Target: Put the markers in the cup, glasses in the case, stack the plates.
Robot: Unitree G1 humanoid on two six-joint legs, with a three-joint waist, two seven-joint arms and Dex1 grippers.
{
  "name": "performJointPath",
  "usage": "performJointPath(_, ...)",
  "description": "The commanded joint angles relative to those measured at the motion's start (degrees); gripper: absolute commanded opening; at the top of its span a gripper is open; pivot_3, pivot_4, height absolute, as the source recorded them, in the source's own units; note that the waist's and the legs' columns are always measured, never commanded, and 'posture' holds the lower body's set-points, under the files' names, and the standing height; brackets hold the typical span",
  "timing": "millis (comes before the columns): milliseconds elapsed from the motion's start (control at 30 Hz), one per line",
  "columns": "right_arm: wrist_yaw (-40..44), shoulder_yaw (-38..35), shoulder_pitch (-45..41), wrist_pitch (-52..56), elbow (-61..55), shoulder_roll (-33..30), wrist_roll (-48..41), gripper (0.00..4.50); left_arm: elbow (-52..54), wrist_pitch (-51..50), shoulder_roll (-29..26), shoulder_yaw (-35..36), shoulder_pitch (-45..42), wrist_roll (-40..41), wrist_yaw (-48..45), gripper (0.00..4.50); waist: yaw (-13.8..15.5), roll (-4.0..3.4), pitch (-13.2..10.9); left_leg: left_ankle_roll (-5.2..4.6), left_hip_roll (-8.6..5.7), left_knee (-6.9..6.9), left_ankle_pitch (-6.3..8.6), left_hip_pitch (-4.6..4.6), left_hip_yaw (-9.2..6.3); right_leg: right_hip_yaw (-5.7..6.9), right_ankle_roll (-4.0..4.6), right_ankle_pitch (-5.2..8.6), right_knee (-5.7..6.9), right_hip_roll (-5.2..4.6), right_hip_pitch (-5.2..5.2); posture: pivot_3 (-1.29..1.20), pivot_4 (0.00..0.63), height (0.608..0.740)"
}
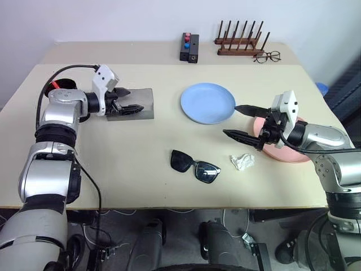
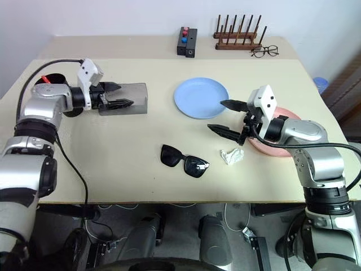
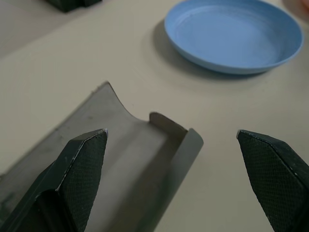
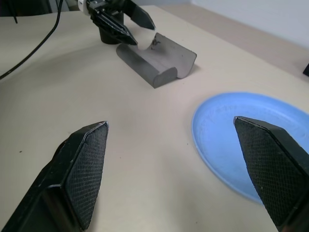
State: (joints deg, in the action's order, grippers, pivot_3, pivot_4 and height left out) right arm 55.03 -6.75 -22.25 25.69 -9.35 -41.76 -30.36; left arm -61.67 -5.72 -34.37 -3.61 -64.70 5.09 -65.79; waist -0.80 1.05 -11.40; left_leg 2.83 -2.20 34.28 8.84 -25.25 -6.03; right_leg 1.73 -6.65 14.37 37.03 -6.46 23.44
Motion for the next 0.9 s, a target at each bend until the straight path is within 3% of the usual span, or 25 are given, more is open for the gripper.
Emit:
performJointPath(33,-1.7,-2.4,2.3,-0.2,-2.8,-0.6,0.3,4.24,-3.1,3.6,-1.5,-0.2,-2.6,-3.1,1.9,4.44,0.0,0.00,0.0,0.00,-0.01,0.00,0.00,-0.01,0.00,0.00,0.00,0.00,-0.02,0.00,0.00,0.00,0.150,0.740)
performJointPath(633,-5.5,-3.2,2.5,-0.7,-6.0,0.3,-0.4,4.24,-10.1,5.3,0.4,-4.0,-0.1,-13.0,5.0,4.44,0.0,0.00,0.0,0.00,-0.02,0.02,0.00,0.00,-0.01,0.01,-0.02,0.01,0.02,-0.02,0.00,0.00,0.150,0.740)
performJointPath(733,-5.6,-3.3,2.2,-0.4,-6.2,0.3,-0.6,4.24,-9.9,4.8,0.9,-3.5,0.1,-12.7,4.0,3.61,0.0,0.00,0.0,0.00,-0.02,0.02,0.00,0.00,-0.01,0.01,-0.02,0.01,0.02,-0.02,0.00,0.00,0.150,0.740)
performJointPath(900,-5.5,-3.2,2.1,-0.2,-6.4,0.3,-0.6,4.24,-9.5,4.9,1.0,-3.3,0.1,-12.6,3.2,1.19,0.0,0.00,0.0,0.00,-0.02,0.02,0.00,0.00,-0.01,0.01,-0.02,0.01,0.02,-0.02,0.00,0.00,0.150,0.740)
